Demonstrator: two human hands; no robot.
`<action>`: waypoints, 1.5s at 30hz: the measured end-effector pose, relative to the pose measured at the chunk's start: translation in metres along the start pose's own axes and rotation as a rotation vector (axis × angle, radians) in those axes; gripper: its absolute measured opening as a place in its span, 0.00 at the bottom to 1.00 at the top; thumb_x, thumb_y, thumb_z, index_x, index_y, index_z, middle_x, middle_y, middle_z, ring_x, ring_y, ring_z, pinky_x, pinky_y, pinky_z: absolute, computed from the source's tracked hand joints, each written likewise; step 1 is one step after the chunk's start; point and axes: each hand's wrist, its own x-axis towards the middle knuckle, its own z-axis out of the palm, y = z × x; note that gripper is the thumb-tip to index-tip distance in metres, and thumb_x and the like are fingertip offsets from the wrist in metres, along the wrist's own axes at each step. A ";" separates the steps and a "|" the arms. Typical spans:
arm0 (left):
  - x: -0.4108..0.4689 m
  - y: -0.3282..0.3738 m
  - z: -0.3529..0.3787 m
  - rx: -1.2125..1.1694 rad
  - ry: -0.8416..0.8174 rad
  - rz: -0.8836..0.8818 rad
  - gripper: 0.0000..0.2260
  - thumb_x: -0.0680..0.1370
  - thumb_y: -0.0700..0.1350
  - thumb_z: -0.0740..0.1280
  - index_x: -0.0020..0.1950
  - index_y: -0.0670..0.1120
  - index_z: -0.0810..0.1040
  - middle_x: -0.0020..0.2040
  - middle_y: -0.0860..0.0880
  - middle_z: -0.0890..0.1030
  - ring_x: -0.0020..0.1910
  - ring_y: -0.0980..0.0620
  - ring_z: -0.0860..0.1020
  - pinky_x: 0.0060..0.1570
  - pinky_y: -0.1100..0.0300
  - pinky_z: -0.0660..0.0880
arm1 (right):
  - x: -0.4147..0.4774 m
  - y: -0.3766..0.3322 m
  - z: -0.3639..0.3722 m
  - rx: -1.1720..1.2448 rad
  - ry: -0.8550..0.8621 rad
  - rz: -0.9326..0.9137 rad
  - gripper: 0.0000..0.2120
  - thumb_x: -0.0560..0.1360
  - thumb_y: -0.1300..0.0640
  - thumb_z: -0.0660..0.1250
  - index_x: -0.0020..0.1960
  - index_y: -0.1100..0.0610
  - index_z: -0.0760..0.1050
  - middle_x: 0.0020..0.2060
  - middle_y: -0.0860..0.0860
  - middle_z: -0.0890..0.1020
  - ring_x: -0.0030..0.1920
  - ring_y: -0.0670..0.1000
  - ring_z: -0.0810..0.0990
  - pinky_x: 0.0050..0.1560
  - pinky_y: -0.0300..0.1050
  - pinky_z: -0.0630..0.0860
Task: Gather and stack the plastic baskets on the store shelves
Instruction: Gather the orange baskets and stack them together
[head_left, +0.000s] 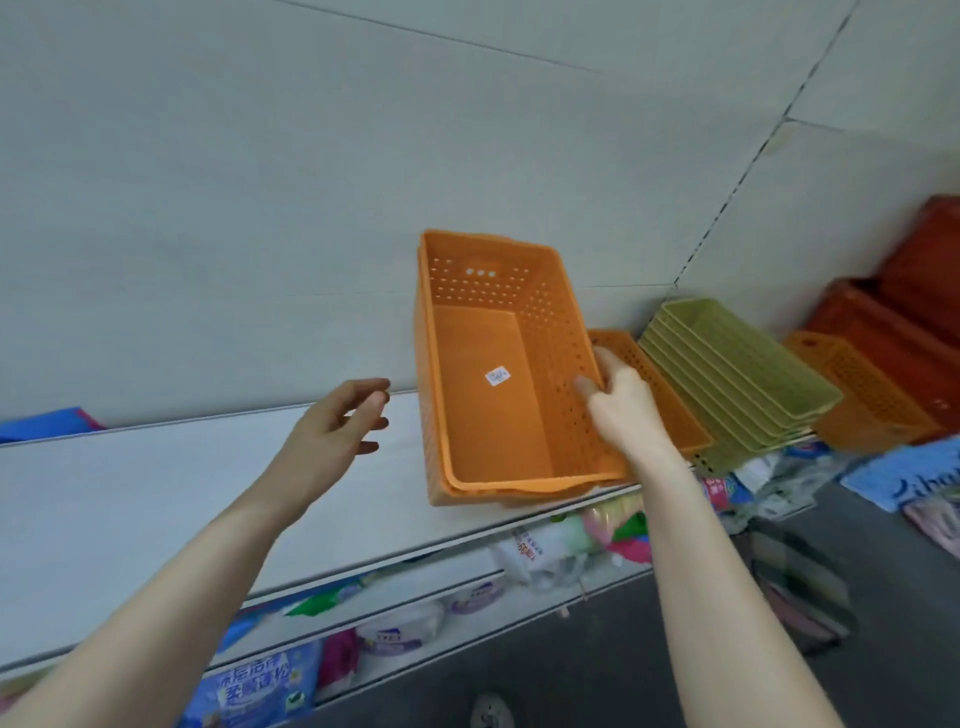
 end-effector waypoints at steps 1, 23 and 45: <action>0.009 -0.001 0.018 -0.007 -0.005 -0.019 0.13 0.82 0.51 0.60 0.65 0.51 0.76 0.60 0.52 0.79 0.54 0.57 0.81 0.52 0.58 0.79 | 0.011 0.014 -0.017 0.008 0.035 0.010 0.17 0.78 0.58 0.63 0.66 0.51 0.74 0.58 0.55 0.83 0.58 0.58 0.81 0.60 0.50 0.75; 0.075 -0.020 0.180 -0.028 0.100 -0.389 0.17 0.83 0.50 0.57 0.69 0.47 0.74 0.62 0.46 0.80 0.60 0.47 0.79 0.61 0.47 0.77 | 0.118 0.143 0.030 -0.122 -0.366 0.005 0.16 0.79 0.60 0.62 0.65 0.52 0.76 0.58 0.55 0.81 0.59 0.59 0.79 0.56 0.46 0.73; 0.069 -0.033 0.147 0.360 0.200 -0.327 0.17 0.81 0.49 0.57 0.70 0.54 0.71 0.60 0.46 0.81 0.55 0.44 0.78 0.53 0.51 0.73 | 0.141 0.210 -0.019 -0.474 -0.088 0.320 0.12 0.80 0.63 0.57 0.60 0.58 0.75 0.55 0.59 0.82 0.55 0.60 0.81 0.54 0.51 0.76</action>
